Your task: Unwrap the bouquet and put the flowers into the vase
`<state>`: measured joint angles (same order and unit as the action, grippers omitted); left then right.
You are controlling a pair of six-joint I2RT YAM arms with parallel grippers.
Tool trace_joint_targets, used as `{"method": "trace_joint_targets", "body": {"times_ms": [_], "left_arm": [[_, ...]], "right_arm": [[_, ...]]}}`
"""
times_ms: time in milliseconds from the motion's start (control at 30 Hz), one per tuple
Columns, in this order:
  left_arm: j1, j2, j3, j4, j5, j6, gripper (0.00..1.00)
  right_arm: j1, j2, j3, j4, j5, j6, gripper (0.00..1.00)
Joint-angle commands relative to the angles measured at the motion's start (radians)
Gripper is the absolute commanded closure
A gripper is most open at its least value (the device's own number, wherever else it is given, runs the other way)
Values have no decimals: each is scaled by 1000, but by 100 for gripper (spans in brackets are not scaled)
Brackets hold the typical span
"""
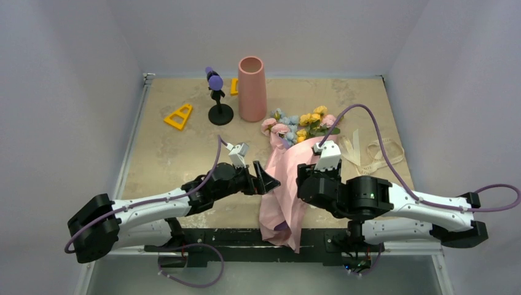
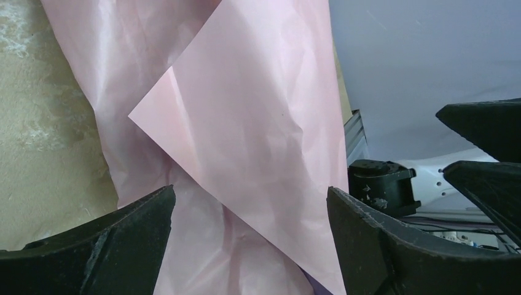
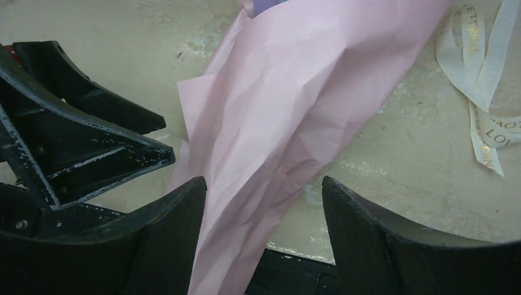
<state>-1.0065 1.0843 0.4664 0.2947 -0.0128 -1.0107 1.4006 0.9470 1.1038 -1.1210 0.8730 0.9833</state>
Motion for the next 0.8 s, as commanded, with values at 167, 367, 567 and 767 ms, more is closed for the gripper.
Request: {"method": "trace_joint_targets", "body": {"times_ms": [167,367,567,767], "left_arm": [[20,80,45,102,73,-19,3],[31,187,69,188,136,-50,5],[33,278,75,397,231,-70,18],[13,264,186,347,308,18,32]], "right_arm": [[6,-44,4,29,4,-1,28],[5,-77,-4,46,-10,-3,27],[5,-115,16,51,-23,-19,28],[5,-148,81,44,-23,-51,28]]}}
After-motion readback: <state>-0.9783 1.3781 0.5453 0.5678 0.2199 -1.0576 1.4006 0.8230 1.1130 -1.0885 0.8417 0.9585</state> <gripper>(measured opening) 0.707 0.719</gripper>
